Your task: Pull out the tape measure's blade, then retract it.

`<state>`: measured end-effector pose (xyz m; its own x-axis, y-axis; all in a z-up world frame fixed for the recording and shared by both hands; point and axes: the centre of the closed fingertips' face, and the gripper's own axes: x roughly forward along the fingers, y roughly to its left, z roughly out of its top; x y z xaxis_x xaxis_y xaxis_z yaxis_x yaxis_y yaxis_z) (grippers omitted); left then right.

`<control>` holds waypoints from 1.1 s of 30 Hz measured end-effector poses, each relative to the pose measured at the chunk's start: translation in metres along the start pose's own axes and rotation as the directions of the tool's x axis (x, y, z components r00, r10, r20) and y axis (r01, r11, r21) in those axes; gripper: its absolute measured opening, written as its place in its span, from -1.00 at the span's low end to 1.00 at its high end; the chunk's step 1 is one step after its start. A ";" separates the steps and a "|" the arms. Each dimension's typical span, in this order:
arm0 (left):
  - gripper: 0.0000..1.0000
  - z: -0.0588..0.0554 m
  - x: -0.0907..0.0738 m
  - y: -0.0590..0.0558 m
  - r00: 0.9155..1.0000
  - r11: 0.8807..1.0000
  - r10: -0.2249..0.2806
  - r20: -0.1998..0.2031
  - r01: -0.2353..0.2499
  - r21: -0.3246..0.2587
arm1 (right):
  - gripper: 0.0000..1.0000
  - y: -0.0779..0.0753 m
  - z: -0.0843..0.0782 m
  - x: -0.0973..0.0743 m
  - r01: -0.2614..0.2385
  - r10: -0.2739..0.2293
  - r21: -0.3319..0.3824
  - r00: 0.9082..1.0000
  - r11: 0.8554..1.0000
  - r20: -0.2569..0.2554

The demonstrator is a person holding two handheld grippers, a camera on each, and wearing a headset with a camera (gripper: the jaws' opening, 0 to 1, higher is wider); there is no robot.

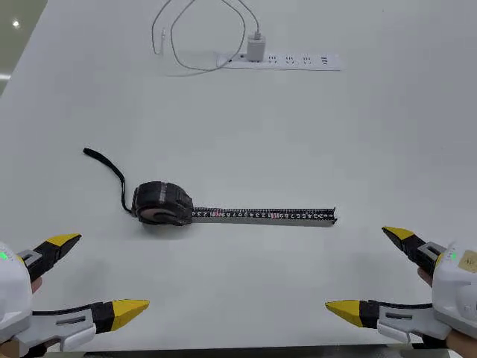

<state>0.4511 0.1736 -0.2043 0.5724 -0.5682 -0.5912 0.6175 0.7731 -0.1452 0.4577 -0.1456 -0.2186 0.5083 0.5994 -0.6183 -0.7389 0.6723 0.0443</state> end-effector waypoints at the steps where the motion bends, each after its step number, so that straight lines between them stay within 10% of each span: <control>1: 0.82 0.001 0.002 -0.001 1.000 1.000 0.002 0.001 -0.002 0.001 | 0.89 0.000 0.000 0.000 0.000 0.000 0.000 1.000 1.000 -0.001; 33: 0.83 0.022 0.040 -0.006 1.000 1.000 -0.003 0.018 0.003 -0.008 | 0.87 0.000 -0.001 0.002 -0.008 0.008 0.003 1.000 1.000 -0.004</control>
<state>0.4821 0.1396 -0.2098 0.5804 -0.5752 -0.5764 0.6146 0.7738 -0.1533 0.4581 -0.1449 -0.2203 0.5009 0.6031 -0.6208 -0.7414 0.6690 0.0518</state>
